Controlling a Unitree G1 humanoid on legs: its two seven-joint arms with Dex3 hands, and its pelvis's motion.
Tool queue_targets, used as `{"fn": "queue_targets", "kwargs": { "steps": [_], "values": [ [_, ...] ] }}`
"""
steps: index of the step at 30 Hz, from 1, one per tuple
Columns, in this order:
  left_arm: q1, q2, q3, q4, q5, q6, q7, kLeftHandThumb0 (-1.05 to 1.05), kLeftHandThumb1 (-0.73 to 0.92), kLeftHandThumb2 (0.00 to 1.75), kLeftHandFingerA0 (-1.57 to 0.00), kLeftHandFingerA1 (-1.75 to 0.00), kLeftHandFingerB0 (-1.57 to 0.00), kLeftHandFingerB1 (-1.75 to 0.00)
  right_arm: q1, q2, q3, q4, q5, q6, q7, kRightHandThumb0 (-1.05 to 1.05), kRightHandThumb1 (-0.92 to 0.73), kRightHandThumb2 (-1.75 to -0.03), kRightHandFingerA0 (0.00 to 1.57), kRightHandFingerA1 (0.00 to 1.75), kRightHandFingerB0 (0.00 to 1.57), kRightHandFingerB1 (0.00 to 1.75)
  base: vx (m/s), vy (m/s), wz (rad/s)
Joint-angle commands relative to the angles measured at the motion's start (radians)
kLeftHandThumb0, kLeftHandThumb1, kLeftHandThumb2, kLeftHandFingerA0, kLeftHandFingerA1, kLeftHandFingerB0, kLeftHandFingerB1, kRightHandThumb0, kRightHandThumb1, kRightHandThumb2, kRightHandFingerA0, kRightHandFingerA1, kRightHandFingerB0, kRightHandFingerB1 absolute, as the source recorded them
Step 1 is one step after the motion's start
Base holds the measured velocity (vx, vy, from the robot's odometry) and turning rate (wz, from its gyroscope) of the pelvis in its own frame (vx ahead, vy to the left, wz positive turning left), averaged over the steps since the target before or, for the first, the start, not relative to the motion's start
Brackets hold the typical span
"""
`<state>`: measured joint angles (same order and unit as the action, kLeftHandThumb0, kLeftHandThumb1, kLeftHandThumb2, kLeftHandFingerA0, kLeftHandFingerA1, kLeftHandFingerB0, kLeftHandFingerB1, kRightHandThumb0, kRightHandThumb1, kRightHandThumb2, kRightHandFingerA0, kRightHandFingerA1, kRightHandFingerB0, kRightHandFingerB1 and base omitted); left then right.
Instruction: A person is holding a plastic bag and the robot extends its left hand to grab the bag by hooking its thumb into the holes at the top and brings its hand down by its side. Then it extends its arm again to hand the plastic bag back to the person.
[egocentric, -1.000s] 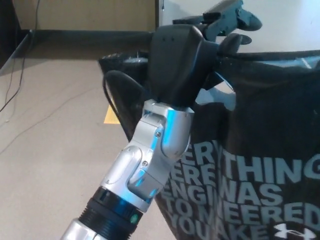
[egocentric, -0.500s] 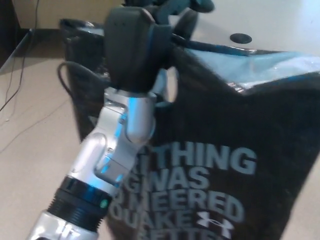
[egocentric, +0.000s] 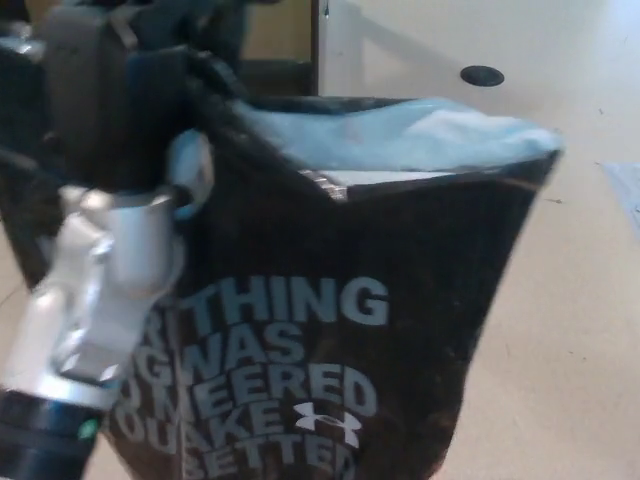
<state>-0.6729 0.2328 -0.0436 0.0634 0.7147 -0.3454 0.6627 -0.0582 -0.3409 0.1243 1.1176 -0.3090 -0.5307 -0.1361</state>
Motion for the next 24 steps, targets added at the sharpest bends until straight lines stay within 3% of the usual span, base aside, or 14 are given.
{"fn": "queue_targets", "kwargs": {
  "steps": [1,2,5,7,8,11,13,15,17,21,22,23,24],
  "values": [
    [0.074,0.081,0.063,-0.039,-0.052,-0.119,0.021,-0.06,0.61,0.92,-0.95,-1.72,-0.78,-1.13,-0.008,-0.011,-0.01,0.018,0.014,0.003,0.011,-0.27,-0.67,-0.6,0.79,0.76,0.58,0.44,0.0,0.0,0.0],
    [0.116,0.096,0.082,-0.058,-0.067,-0.135,0.015,-0.07,0.62,0.89,-0.95,-1.72,-0.77,-1.15,-0.002,-0.012,-0.006,0.016,0.008,0.005,0.006,-0.27,-0.68,-0.6,0.78,0.68,0.6,0.44,0.0,0.0,0.0],
    [0.216,0.112,0.129,-0.119,-0.102,-0.155,0.002,-0.08,0.6,0.96,-1.01,-1.64,-0.82,-1.17,0.006,-0.013,0.001,0.017,-0.001,0.004,-0.001,-0.27,-0.67,-0.6,0.8,0.68,0.58,0.43,0.0,0.0,0.0],
    [0.256,0.124,0.155,-0.128,-0.103,-0.186,0.018,-0.08,0.63,0.91,-1.02,-1.68,-0.8,-1.19,-0.002,-0.013,0.001,0.023,0.0,0.009,-0.001,-0.27,-0.67,-0.6,0.8,0.68,0.58,0.43,0.0,0.0,0.0],
    [0.316,0.148,0.188,-0.122,-0.115,-0.241,0.034,-0.11,0.67,0.76,-1.02,-1.68,-0.8,-1.19,-0.004,-0.012,0.003,0.024,-0.003,0.014,-0.006,-0.26,-0.67,-0.6,0.8,0.67,0.58,0.43,0.0,0.0,0.0],
    [0.409,0.136,0.209,-0.126,-0.133,-0.285,0.041,-0.15,0.73,0.7,-1.03,-1.64,-0.8,-1.15,0.021,-0.026,-0.002,0.016,0.0,0.014,-0.011,-0.28,-0.67,-0.6,0.82,0.8,0.58,0.43,0.0,0.0,0.0],
    [0.479,0.123,0.233,-0.126,-0.136,-0.314,0.055,-0.09,0.64,0.83,-1.0,-1.66,-0.85,-1.12,0.028,-0.026,-0.004,0.02,0.009,0.007,0.013,-0.26,-0.68,-0.6,0.77,0.64,0.56,0.43,0.0,0.0,0.0],
    [0.537,0.124,0.246,-0.114,-0.13,-0.343,0.06,-0.03,0.58,0.93,-1.0,-1.68,-0.8,-1.15,0.015,-0.028,0.008,0.026,-0.009,0.023,0.0,-0.29,-0.69,-0.61,0.78,0.63,0.58,0.43,0.0,0.0,0.0],
    [0.58,0.114,0.254,-0.115,-0.135,-0.362,0.059,-0.05,0.58,0.89,-1.09,-1.55,-0.85,-1.14,0.02,-0.022,0.011,0.019,-0.01,0.024,-0.007,-0.27,-0.68,-0.6,0.8,0.67,0.57,0.43,0.0,0.0,0.0],
    [0.692,0.08,0.254,-0.15,-0.109,-0.398,0.067,-0.1,0.67,0.79,-1.1,-1.59,-0.86,-1.19,0.044,-0.02,0.016,0.019,-0.007,0.009,-0.006,-0.26,-0.69,-0.6,0.79,0.65,0.57,0.42,0.0,0.0,0.0],
    [0.755,0.065,0.247,-0.158,-0.089,-0.431,0.079,-0.07,0.54,1.03,-1.29,-1.36,-0.86,-1.06,0.047,-0.021,0.018,0.023,-0.008,0.005,-0.003,-0.27,-0.69,-0.6,0.78,0.66,0.56,0.42,0.0,0.0,0.0],
    [0.795,0.05,0.241,-0.148,-0.077,-0.465,0.098,-0.13,0.57,1.01,-1.29,-1.35,-0.86,-1.05,0.051,-0.021,0.025,0.023,-0.016,0.006,-0.012,-0.27,-0.69,-0.6,0.78,0.61,0.56,0.42,0.0,0.0,0.0],
    [0.812,0.042,0.24,-0.145,-0.076,-0.472,0.099,-0.09,0.6,0.9,-1.07,-1.63,-0.81,-1.17,0.052,-0.019,0.026,0.025,-0.015,0.006,-0.013,-0.28,-0.68,-0.6,0.8,0.65,0.56,0.43,0.0,0.0,0.0]
  ]
}}
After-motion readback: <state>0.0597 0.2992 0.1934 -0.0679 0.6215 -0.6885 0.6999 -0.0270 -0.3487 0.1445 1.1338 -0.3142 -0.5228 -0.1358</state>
